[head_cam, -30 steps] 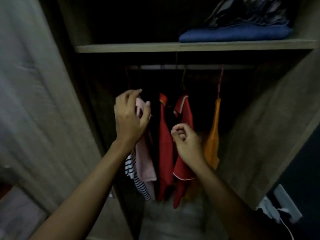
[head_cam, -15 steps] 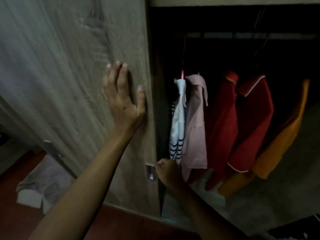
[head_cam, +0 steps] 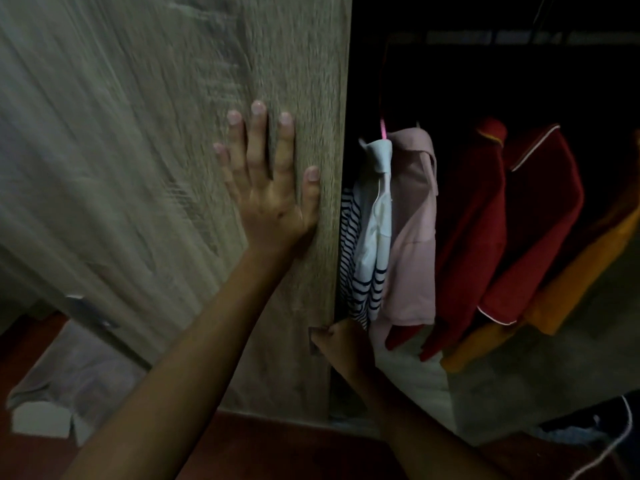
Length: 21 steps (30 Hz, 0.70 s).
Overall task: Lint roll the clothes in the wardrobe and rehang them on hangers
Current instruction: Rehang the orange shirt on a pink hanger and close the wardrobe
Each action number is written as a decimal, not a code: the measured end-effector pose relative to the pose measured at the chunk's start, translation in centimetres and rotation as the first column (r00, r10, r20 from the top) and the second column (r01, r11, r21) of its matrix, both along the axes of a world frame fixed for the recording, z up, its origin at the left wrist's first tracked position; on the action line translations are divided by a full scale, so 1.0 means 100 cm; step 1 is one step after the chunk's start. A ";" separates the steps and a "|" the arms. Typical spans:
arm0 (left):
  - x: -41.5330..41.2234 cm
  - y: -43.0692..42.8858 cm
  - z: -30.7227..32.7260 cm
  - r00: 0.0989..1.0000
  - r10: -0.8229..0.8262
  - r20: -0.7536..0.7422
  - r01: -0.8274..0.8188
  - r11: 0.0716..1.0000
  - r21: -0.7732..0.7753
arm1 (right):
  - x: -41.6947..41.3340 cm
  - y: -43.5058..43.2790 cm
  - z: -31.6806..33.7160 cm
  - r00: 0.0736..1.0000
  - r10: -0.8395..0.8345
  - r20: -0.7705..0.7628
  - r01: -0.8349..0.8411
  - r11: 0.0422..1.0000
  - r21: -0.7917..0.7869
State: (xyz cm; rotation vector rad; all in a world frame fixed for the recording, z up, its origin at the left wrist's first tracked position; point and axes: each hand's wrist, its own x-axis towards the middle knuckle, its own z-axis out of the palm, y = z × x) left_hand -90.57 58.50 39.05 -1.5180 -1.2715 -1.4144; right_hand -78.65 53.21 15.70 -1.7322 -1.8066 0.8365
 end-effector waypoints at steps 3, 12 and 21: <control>0.000 0.000 0.000 1.000 0.010 0.006 -0.010 1.000 0.000 | 0.001 0.000 -0.009 1.000 -0.003 -0.009 0.003 1.000 0.027; 0.012 -0.001 -0.001 1.000 0.010 0.002 -0.010 1.000 -0.007 | 0.010 -0.003 -0.018 0.987 -0.123 -0.106 0.121 0.992 -0.031; 0.073 -0.004 -0.004 0.999 -0.022 -0.025 0.021 0.999 -0.024 | 0.062 -0.013 -0.022 0.942 -0.257 -0.215 0.240 0.965 -0.104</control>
